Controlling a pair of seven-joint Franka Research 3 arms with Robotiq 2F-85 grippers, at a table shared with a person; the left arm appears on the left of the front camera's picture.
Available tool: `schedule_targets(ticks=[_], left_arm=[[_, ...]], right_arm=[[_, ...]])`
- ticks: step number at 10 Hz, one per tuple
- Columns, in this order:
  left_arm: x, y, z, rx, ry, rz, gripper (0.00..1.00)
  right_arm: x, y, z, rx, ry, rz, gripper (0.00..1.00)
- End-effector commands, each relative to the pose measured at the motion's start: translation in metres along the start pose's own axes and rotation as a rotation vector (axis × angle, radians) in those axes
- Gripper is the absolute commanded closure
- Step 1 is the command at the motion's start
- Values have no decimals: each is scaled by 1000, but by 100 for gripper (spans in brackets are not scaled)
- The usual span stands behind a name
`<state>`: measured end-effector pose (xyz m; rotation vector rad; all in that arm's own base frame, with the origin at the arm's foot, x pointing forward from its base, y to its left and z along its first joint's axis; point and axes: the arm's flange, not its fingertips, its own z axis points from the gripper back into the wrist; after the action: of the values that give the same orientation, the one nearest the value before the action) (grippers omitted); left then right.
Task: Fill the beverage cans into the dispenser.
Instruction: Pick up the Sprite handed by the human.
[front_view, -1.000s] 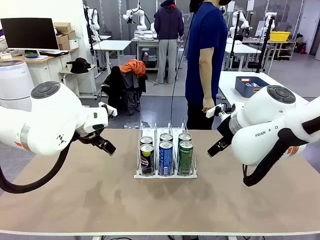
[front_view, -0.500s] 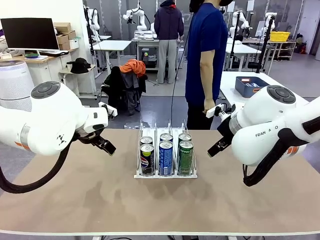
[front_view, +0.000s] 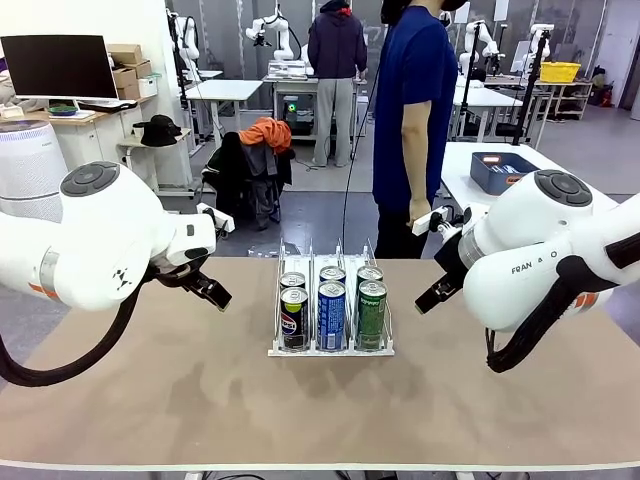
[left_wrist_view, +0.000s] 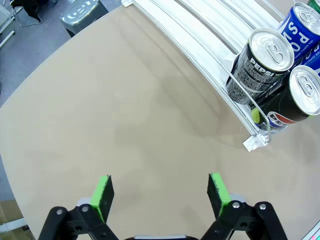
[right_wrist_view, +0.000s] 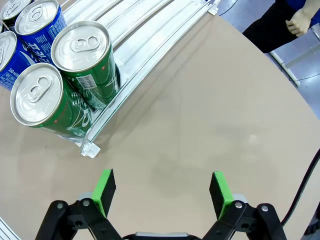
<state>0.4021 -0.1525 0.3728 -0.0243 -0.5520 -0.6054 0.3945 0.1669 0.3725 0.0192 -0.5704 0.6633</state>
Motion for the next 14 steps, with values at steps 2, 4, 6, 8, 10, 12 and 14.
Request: schedule_targets(ticks=[2, 4, 6, 8, 10, 12, 14], left_arm=[[-1, 12, 26, -187, 63, 17, 0], [11, 15, 31, -294, 61, -25, 0], [17, 25, 50, -418, 18, -147, 0], [22, 23, 82, -544, -64, -296, 0], [28, 44, 104, -538, -139, -427, 0], [24, 52, 122, -545, -140, -470, 0], [21, 59, 131, -524, -164, -455, 0]], right_arm=[[6, 16, 28, 163, 32, -7, 0], [16, -4, 42, 251, 92, 23, 0], [24, -5, 55, 344, 98, 43, 0], [31, -9, 82, 423, 117, 145, 0], [42, -29, 112, 463, 46, 253, 0], [45, -44, 136, 480, -3, 257, 0], [48, -65, 160, 438, -70, 234, 0]])
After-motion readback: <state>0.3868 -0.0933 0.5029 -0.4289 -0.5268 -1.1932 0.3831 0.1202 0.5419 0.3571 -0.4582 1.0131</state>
